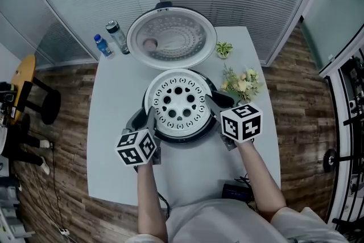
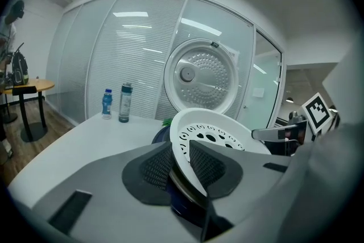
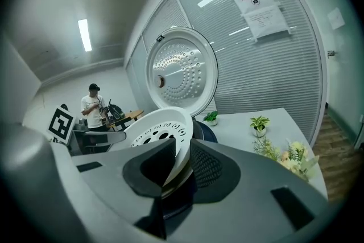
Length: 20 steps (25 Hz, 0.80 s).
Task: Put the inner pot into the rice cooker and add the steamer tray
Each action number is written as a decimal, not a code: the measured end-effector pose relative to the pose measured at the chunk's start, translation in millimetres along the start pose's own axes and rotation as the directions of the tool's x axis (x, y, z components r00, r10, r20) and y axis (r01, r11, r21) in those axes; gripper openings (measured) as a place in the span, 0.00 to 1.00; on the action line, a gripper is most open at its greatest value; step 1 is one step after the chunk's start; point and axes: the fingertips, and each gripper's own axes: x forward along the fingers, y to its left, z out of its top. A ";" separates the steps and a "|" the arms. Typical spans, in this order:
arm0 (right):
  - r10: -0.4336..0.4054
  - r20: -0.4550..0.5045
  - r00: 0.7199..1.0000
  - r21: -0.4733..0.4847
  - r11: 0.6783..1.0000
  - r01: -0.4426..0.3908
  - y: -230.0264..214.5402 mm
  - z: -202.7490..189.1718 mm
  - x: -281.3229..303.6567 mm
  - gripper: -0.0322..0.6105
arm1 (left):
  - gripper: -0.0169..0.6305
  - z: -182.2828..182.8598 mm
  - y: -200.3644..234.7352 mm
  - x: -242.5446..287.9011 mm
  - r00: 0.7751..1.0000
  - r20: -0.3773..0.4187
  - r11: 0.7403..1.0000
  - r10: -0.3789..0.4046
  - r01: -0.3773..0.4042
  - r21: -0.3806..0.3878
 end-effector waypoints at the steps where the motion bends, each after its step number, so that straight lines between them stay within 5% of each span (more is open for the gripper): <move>1: -0.003 0.000 1.000 -0.003 1.000 0.003 -0.1 0.0 0.2 0.17 | 0.16 -0.1 0.0 0.3 1.000 -0.002 1.000 0.005 -0.005 0.010; 11: -0.055 -0.003 0.999 -0.053 0.997 0.054 -2.4 -1.6 2.7 0.17 | 0.19 -1.7 0.5 3.5 0.998 -0.014 0.991 0.065 -0.063 0.118; 15: -0.071 -0.004 0.997 -0.070 0.995 0.071 -2.2 -1.5 4.0 0.17 | 0.20 -4.1 1.2 5.4 0.992 -0.025 0.963 0.127 -0.117 0.244; 20: -0.081 -0.006 0.997 -0.083 0.993 0.080 -2.9 -0.8 6.5 0.17 | 0.20 -4.3 1.7 8.1 0.988 -0.030 0.944 0.153 -0.137 0.300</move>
